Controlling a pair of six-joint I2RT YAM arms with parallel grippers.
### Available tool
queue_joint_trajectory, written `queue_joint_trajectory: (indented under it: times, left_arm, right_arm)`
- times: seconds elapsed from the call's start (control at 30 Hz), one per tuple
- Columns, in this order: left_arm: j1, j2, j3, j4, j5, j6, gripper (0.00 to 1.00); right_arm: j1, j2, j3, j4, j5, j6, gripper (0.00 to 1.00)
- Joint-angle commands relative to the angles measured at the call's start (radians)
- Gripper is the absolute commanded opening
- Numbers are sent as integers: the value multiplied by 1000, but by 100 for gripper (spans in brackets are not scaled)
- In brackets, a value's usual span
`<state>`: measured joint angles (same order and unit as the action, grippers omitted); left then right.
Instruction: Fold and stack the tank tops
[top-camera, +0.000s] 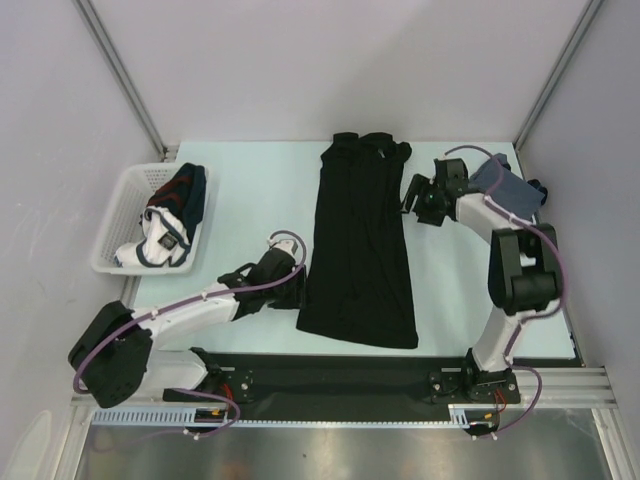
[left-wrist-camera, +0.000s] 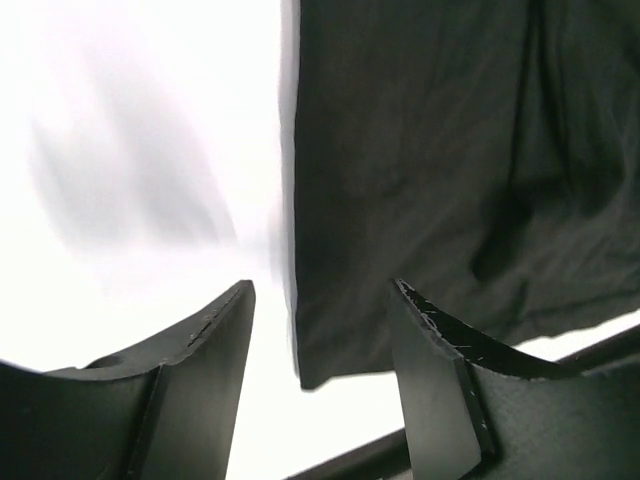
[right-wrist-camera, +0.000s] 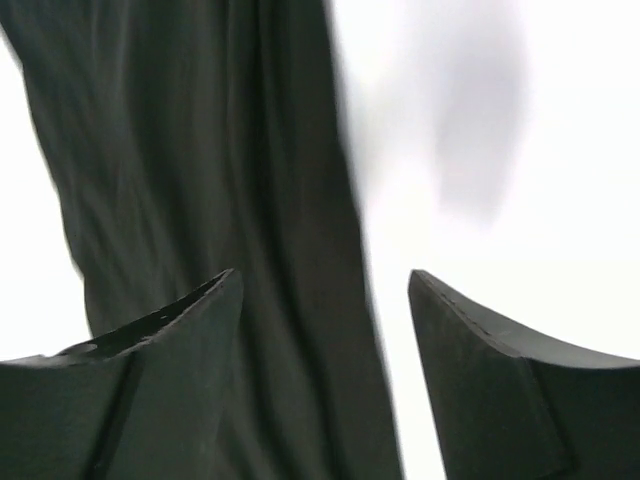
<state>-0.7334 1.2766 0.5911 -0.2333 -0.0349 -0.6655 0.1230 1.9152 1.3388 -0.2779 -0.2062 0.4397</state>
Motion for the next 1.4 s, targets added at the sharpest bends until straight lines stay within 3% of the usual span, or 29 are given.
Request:
queue_joint_trajectory:
  times: [0.0,0.13,0.3,0.37,0.87,0.97,1.0,1.03,1.37]
  left_arm:
    - [-52,-72,44,-96,-92,-22,60]
    - [-116,-66,105,-116,-65,-22,53]
    - [-211,33,190,-80,-25,-37,37]
    - [-241,85,210,-58,-8,-45,35]
    - [-288,394,392,-20,17,-40,41]
    - [-299,409,406,-35,6,-45,22]
    - [-302,405,406,-40,-2,-46,8]
    - [-308,389,408,-47,-10,-49,2]
    - [-325,239,420,-129,21,-57,0]
  right_arm:
    - [47,-201,-146,23,48,-16,71]
    - [73,-443,-392,2,73,-19,66]
    - [81,-637,-564,-36,67,-7,64]
    - [83,-698,-616,-47,64,-1,63]
    - [86,-797,-725,-70,16,-15,65]
    - [86,-805,-731,-69,8,-13,65]
    - [86,-805,-731,-69,8,-12,65]
    - [84,-808,-733,-69,8,-12,65]
    - [86,-815,-737,-83,-24,-1,65]
